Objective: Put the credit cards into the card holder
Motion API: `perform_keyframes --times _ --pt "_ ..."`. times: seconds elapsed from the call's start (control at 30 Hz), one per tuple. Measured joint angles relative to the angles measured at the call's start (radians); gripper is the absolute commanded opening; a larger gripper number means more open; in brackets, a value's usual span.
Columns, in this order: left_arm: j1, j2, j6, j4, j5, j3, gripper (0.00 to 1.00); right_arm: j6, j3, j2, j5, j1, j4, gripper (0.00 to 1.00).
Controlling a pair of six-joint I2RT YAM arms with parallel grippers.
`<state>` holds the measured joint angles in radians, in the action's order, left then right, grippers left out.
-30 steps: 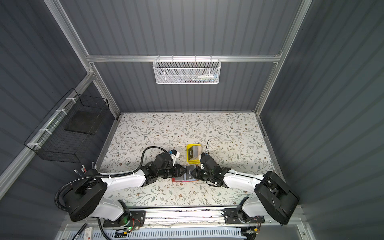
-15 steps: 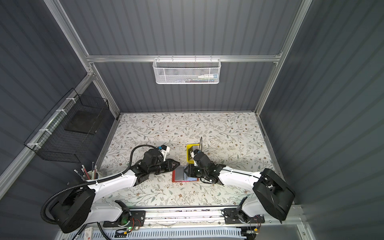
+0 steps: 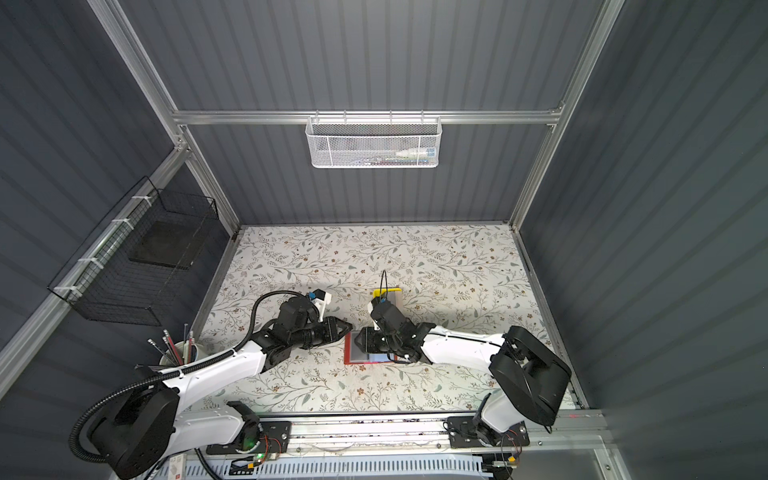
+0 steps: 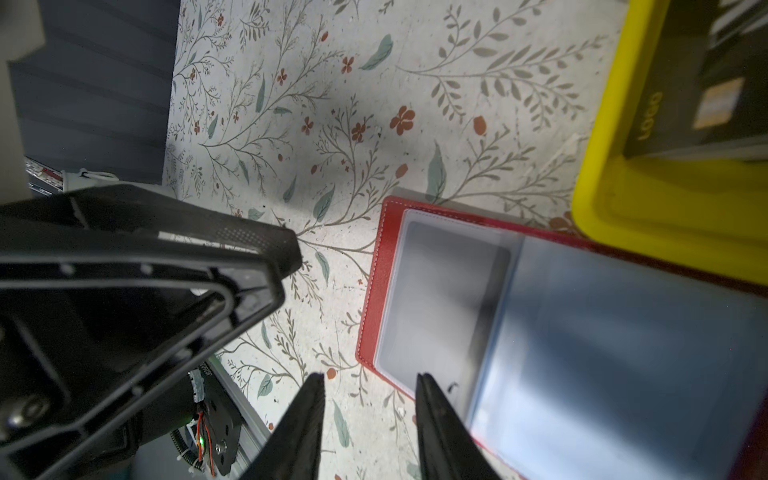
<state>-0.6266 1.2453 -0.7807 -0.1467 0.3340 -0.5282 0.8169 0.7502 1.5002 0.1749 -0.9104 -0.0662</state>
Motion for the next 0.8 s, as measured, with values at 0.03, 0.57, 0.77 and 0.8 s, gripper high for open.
perform_keyframes --times 0.03,0.57,0.77,0.8 --pt "0.0 -0.002 0.004 0.003 0.001 0.0 0.3 -0.006 0.0 -0.008 -0.006 0.003 0.012 0.39" --pt "0.0 0.153 0.067 -0.001 0.066 -0.129 0.3 -0.13 0.014 -0.164 -0.087 0.212 0.212 0.57" --pt "0.0 0.234 0.094 -0.009 0.087 -0.212 0.29 -0.179 0.051 -0.157 -0.093 0.272 0.256 0.68" --pt "0.0 0.242 0.097 -0.011 0.09 -0.22 0.29 -0.185 0.055 -0.154 -0.093 0.278 0.256 0.68"
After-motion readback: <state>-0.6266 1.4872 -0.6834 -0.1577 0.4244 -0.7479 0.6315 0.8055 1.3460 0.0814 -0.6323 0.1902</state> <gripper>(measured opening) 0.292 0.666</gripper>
